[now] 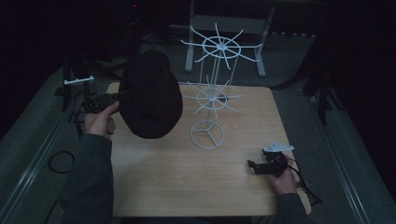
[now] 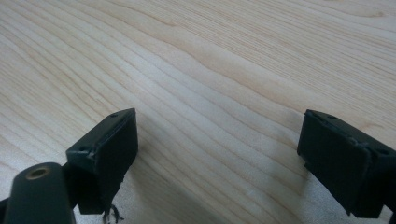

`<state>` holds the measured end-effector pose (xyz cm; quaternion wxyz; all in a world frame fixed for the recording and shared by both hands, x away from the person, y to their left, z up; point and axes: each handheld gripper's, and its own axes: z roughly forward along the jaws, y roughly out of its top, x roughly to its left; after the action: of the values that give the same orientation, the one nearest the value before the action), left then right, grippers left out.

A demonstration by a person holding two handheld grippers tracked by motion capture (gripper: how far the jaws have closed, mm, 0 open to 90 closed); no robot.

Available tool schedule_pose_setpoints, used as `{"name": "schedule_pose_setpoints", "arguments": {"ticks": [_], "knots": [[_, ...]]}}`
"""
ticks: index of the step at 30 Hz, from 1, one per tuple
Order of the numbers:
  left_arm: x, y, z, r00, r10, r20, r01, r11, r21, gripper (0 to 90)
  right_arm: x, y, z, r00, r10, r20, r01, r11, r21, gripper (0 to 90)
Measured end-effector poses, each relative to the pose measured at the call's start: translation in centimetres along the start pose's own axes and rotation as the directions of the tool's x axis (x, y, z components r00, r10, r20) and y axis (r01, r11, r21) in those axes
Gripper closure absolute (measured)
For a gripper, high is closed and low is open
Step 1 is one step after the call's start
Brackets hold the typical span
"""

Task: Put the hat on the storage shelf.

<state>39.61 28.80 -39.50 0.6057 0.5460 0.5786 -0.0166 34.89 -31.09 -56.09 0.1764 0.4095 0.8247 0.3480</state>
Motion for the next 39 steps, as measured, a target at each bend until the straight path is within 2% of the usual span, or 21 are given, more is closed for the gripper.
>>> {"name": "schedule_pose_setpoints", "arguments": {"ticks": [14, 21, 30, 39], "knots": [[-0.5, 0.6, 0.3, 0.9998, -0.01, 0.018, 0.01, 0.9999, -0.007, 78.0, 0.0, 0.0, 0.0, 1.0, -0.001, 0.0, 0.001, 1.0, 0.0, 12.1], [-1.0, 1.0, 0.5, 0.9983, -0.023, 0.054, 0.024, 0.9997, -0.011, 77.9, 0.0, 0.0, 0.0, 1.0, 0.001, 0.0, -0.001, 1.0, 0.0, 12.1], [-1.7, 1.8, 0.5, 0.998, -0.026, 0.058, 0.027, 0.9994, -0.023, 77.9, 0.0, 0.0, 0.0, 1.0, 0.0, 0.0, 0.0, 1.0, 0.0, 12.1], [-1.9, 2.3, 0.7, 0.9968, -0.042, 0.067, 0.044, 0.9987, -0.026, 77.8, 0.0, 0.0, 0.0, 1.0, 0.0, 0.0, 0.0, 1.0, 0.0, 12.1]]}}
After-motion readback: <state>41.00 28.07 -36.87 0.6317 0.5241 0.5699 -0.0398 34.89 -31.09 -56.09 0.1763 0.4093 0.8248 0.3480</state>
